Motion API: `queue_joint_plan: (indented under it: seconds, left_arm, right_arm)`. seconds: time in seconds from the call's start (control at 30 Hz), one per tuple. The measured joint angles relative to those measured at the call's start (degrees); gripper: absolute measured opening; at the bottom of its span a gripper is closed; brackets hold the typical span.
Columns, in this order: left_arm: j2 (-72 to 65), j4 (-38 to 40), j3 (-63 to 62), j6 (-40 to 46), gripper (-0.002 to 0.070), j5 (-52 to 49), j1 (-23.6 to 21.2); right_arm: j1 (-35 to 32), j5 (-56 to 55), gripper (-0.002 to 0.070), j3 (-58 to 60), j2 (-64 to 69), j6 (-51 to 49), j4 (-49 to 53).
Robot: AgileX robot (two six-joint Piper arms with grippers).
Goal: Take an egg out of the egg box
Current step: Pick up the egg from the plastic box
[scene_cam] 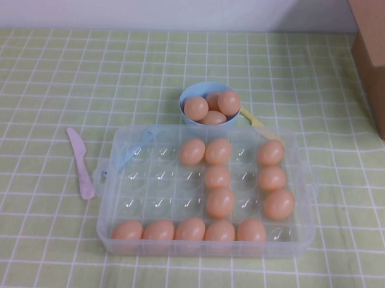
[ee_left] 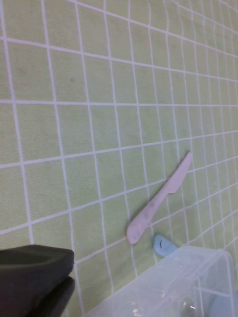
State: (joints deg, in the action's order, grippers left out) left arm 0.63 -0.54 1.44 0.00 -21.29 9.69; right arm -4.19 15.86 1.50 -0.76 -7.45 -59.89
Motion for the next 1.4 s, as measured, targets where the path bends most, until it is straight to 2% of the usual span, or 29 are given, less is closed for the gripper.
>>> queue_joint_plan:
  seconds: [0.2,0.3,0.43,0.67,0.9,1.0,1.1,1.27,1.4]
  left_arm:
    - [0.0,0.0,0.0,0.0,-0.0004,0.0,0.0]
    - [0.0,0.0,0.0,0.0,-0.0004,0.0,0.0]
    - [0.0,0.0,0.0,0.0,-0.0004,0.0,0.0]
    - [0.0,0.0,0.0,0.0,-0.0004,0.0,0.0]
    - [0.0,0.0,0.0,0.0,-0.0004,0.0,0.0]
    - [0.0,0.0,0.0,0.0,-0.0004,0.0,0.0]
    - [0.0,0.0,0.0,0.0,-0.0004,0.0,0.0]
    - [0.0,0.0,0.0,0.0,-0.0004,0.0,0.0]
    - [0.0,0.0,0.0,0.0,-0.0004,0.0,0.0]
  right_arm:
    - [0.0,-0.1,-0.0019,0.0,0.0,1.6,2.0]
    - [0.0,1.0,-0.0019,-0.4,0.0,10.0,2.8]
    - [0.0,6.8,-0.0019,-7.0,2.5,21.0,5.6]
    - [0.0,29.1,-0.0019,-26.1,25.6,26.4,21.9]
    - [0.7,41.3,-0.0019,-41.3,49.8,33.7,24.4]
    - [4.7,42.5,-0.0019,-46.8,58.3,34.8,25.7]
    - [12.4,42.1,-0.0019,-52.0,65.5,33.7,29.3]
    - [25.0,42.6,-0.0019,-61.7,77.9,23.8,43.3]
    - [31.1,44.7,-0.0019,-69.0,86.7,18.7,51.1]
